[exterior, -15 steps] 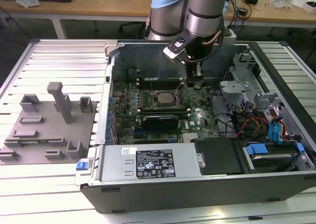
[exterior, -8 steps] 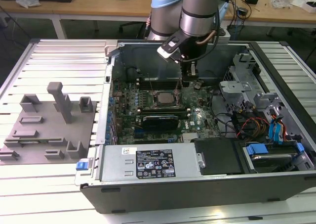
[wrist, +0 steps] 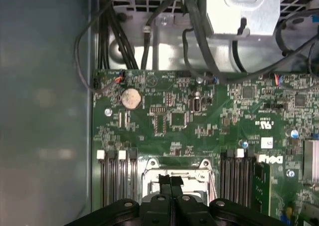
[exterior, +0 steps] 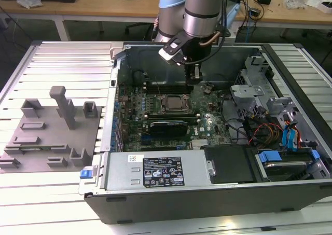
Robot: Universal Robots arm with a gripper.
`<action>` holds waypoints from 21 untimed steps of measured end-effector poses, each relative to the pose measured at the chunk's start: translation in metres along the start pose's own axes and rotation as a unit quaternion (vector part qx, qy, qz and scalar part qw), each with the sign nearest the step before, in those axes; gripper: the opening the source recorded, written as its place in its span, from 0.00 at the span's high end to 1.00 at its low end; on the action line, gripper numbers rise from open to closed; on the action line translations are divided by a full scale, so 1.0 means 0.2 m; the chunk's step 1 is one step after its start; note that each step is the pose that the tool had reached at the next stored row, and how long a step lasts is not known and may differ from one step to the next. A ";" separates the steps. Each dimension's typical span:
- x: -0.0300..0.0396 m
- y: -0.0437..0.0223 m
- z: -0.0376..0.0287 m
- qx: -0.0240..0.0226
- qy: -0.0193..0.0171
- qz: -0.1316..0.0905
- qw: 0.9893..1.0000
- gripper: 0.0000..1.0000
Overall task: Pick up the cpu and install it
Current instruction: 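Close the cpu cover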
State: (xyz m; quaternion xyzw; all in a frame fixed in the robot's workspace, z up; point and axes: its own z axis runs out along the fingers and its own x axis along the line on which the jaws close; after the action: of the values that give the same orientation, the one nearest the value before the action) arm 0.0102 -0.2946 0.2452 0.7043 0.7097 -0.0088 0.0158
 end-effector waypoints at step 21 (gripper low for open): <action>-0.030 -0.125 0.042 0.000 0.000 0.000 1.000 0.89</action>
State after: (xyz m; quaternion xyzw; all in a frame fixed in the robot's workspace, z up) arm -0.0148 -0.3010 0.2368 0.7044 0.7096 -0.0090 0.0160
